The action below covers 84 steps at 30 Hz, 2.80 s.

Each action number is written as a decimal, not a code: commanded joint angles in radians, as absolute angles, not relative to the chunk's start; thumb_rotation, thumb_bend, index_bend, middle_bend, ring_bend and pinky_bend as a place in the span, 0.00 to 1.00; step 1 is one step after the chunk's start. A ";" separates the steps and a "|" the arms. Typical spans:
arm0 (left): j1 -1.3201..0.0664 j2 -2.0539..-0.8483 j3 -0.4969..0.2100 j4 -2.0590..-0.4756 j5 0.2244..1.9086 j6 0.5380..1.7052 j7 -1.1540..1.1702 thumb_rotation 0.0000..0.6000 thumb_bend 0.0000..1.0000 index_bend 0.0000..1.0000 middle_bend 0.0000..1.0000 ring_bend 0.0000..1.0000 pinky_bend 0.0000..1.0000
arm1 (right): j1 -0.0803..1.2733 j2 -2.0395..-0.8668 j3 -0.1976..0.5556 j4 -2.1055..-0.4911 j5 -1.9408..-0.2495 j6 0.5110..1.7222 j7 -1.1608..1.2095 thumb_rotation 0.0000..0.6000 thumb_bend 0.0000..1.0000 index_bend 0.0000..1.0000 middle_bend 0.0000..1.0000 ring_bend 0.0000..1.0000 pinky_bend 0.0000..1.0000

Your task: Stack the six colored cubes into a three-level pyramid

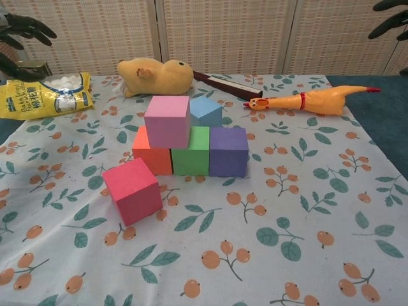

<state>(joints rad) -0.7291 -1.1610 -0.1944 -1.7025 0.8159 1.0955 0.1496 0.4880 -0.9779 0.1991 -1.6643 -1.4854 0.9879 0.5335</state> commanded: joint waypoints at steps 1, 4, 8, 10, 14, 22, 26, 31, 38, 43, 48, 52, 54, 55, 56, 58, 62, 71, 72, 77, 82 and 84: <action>-0.694 -1.167 -0.166 -1.704 0.861 1.128 0.155 1.00 0.31 0.17 0.15 0.04 0.15 | 0.627 -1.010 0.244 -1.627 -1.453 0.820 0.543 1.00 0.16 0.00 0.16 0.00 0.11; -0.665 -1.171 -0.143 -1.715 0.911 1.165 0.177 1.00 0.31 0.17 0.15 0.04 0.15 | 0.734 -1.048 0.263 -1.575 -1.430 0.692 0.530 1.00 0.16 0.00 0.16 0.00 0.11; -0.632 -1.159 -0.123 -1.740 0.963 1.186 0.184 1.00 0.31 0.17 0.15 0.04 0.15 | 0.887 -1.131 0.271 -1.451 -1.406 0.521 0.455 1.00 0.15 0.00 0.16 0.00 0.11; -0.622 -1.150 -0.115 -1.747 0.983 1.185 0.185 1.00 0.31 0.17 0.15 0.04 0.15 | 0.945 -1.184 0.269 -1.381 -1.398 0.469 0.414 1.00 0.12 0.00 0.16 0.00 0.11; -0.597 -1.137 -0.114 -1.758 1.004 1.189 0.171 1.00 0.31 0.17 0.15 0.04 0.14 | 1.054 -1.316 0.269 -1.204 -1.373 0.399 0.336 1.00 0.08 0.00 0.16 0.00 0.11; -0.552 -1.126 -0.121 -1.750 1.026 1.205 0.140 1.00 0.31 0.17 0.15 0.04 0.14 | 1.199 -1.531 0.247 -0.910 -1.381 0.319 0.285 1.00 0.03 0.00 0.15 0.00 0.11; -0.533 -1.121 -0.130 -1.742 1.023 1.200 0.117 1.00 0.31 0.17 0.14 0.03 0.14 | 1.244 -1.621 0.219 -0.788 -1.424 0.314 0.302 1.00 0.00 0.00 0.11 0.00 0.11; -0.519 -1.121 -0.142 -1.734 1.024 1.195 0.096 1.00 0.31 0.17 0.14 0.02 0.13 | 1.291 -1.705 0.173 -0.674 -1.490 0.318 0.344 1.00 0.00 0.00 0.06 0.00 0.11; -0.504 -1.127 -0.162 -1.721 1.025 1.192 0.077 1.00 0.31 0.17 0.13 0.02 0.13 | 1.347 -1.813 0.106 -0.530 -1.562 0.331 0.444 1.00 0.00 0.00 0.05 0.00 0.11; -0.489 -1.128 -0.169 -1.715 1.033 1.190 0.052 1.00 0.31 0.17 0.12 0.02 0.13 | 1.377 -1.866 0.068 -0.442 -1.591 0.333 0.507 1.00 0.00 0.00 0.05 0.00 0.11; -0.474 -1.124 -0.175 -1.713 1.048 1.185 0.021 1.00 0.30 0.16 0.12 0.02 0.13 | 1.395 -1.907 0.039 -0.379 -1.604 0.324 0.572 1.00 0.00 0.06 0.11 0.00 0.11; -0.465 -1.124 -0.179 -1.712 1.062 1.187 0.007 1.00 0.30 0.15 0.11 0.01 0.13 | 1.392 -1.921 0.020 -0.350 -1.611 0.336 0.616 1.00 0.00 0.21 0.20 0.00 0.13; -0.462 -1.126 -0.181 -1.708 1.067 1.186 0.001 1.00 0.30 0.15 0.11 0.01 0.13 | 1.385 -1.923 0.013 -0.335 -1.613 0.360 0.635 1.00 0.00 0.32 0.27 0.02 0.16; -0.461 -1.127 -0.182 -1.707 1.069 1.184 -0.001 1.00 0.30 0.15 0.11 0.01 0.13 | 1.382 -1.920 0.012 -0.332 -1.612 0.367 0.645 1.00 0.00 0.34 0.29 0.03 0.17; -0.460 -1.127 -0.183 -1.706 1.071 1.184 -0.002 1.00 0.31 0.15 0.11 0.01 0.13 | 1.378 -1.916 0.010 -0.332 -1.612 0.375 0.653 1.00 0.00 0.37 0.30 0.04 0.17; -0.457 -1.129 -0.185 -1.708 1.080 1.188 -0.004 1.00 0.30 0.15 0.11 0.01 0.13 | 1.367 -1.900 0.006 -0.334 -1.612 0.404 0.664 1.00 0.00 0.39 0.32 0.06 0.18; -0.453 -1.129 -0.188 -1.715 1.100 1.197 0.001 1.00 0.31 0.15 0.11 0.01 0.13 | 1.330 -1.835 0.024 -0.381 -1.587 0.472 0.672 1.00 0.00 0.40 0.32 0.07 0.18; -0.445 -1.114 -0.197 -1.750 1.148 1.222 0.019 1.00 0.30 0.15 0.12 0.01 0.13 | 1.176 -1.550 0.137 -0.790 -1.420 0.600 0.518 1.00 0.00 0.41 0.36 0.10 0.18; -0.445 -1.112 -0.196 -1.753 1.155 1.224 0.026 1.00 0.30 0.16 0.12 0.01 0.13 | 1.158 -1.512 0.149 -0.858 -1.393 0.603 0.489 1.00 0.00 0.42 0.36 0.10 0.18; -0.446 -1.108 -0.186 -1.754 1.186 1.240 0.089 1.00 0.30 0.16 0.12 0.01 0.13 | 1.080 -1.327 0.202 -1.198 -1.187 0.596 0.313 1.00 0.00 0.43 0.38 0.12 0.18; -0.443 -1.112 -0.180 -1.765 1.197 1.244 0.109 1.00 0.31 0.16 0.12 0.01 0.13 | 1.068 -1.196 0.198 -1.477 -0.884 0.608 0.106 1.00 0.00 0.43 0.38 0.14 0.19; -0.441 -1.114 -0.177 -1.769 1.203 1.244 0.113 1.00 0.30 0.16 0.12 0.01 0.13 | 1.087 -1.165 0.180 -1.560 -0.765 0.629 0.030 1.00 0.00 0.43 0.38 0.14 0.19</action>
